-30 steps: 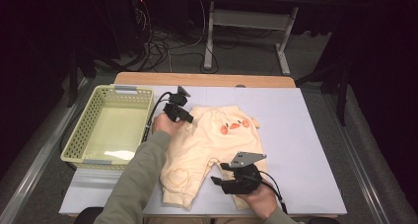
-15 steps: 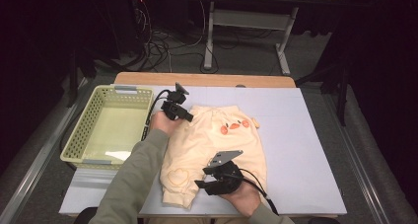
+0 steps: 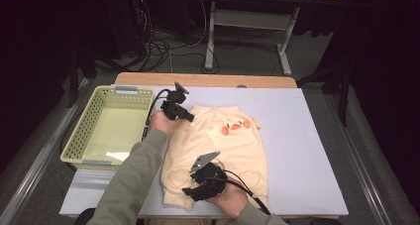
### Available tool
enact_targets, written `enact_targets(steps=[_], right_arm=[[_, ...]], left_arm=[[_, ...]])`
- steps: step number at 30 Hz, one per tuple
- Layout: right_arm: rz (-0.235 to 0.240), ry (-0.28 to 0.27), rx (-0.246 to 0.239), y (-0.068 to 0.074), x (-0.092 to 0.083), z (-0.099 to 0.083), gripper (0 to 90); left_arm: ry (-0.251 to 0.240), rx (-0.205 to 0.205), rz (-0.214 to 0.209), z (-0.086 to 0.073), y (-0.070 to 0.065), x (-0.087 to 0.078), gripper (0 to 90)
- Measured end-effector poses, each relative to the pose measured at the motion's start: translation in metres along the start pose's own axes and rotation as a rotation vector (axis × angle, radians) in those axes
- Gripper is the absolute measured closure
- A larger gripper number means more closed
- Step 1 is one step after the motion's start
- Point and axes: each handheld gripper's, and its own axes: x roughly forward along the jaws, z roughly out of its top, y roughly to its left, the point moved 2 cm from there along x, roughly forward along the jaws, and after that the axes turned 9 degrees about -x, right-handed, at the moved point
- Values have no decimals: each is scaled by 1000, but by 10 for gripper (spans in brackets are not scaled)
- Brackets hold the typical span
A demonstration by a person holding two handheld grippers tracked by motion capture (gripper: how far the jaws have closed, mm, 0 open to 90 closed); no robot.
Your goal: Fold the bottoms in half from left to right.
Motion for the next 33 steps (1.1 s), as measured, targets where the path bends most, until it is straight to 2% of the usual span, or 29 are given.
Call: enact_targets(steps=[6,10,11,12,13,17,18,20,25,27,30,33], right_arm=[[20,54,-22,6,10,9,420],[40,87,-55,13,19,16,438],[43,92,-60,14,21,17,471],[44,101,-67,16,23,19,541],[51,105,-70,18,25,21,649],[72,123,-84,22,33,22,787],[72,123,-84,22,33,22,787],[66,156,-86,24,38,21,825],[37,191,-127,28,45,25,845],[35,191,-121,30,45,25,849],[71,173,-97,33,44,22,851],[93,136,-48,31,43,17,851]], left_arm=[[-1,0,-12,0,0,-3,818],[-5,5,-18,0,-1,-5,818],[-5,5,-21,0,-1,-6,818],[-4,5,-24,0,-1,-6,818],[-1,7,-28,-1,-1,-7,818],[-2,7,-34,-1,-1,-7,818],[-2,7,-34,-1,-1,-7,818],[1,9,-35,-1,-1,-7,819],[1,10,-36,-1,-2,-8,819],[3,9,-38,-1,-2,-9,821],[3,7,-40,-1,-2,-10,822],[4,8,-41,-2,-2,-11,823]])
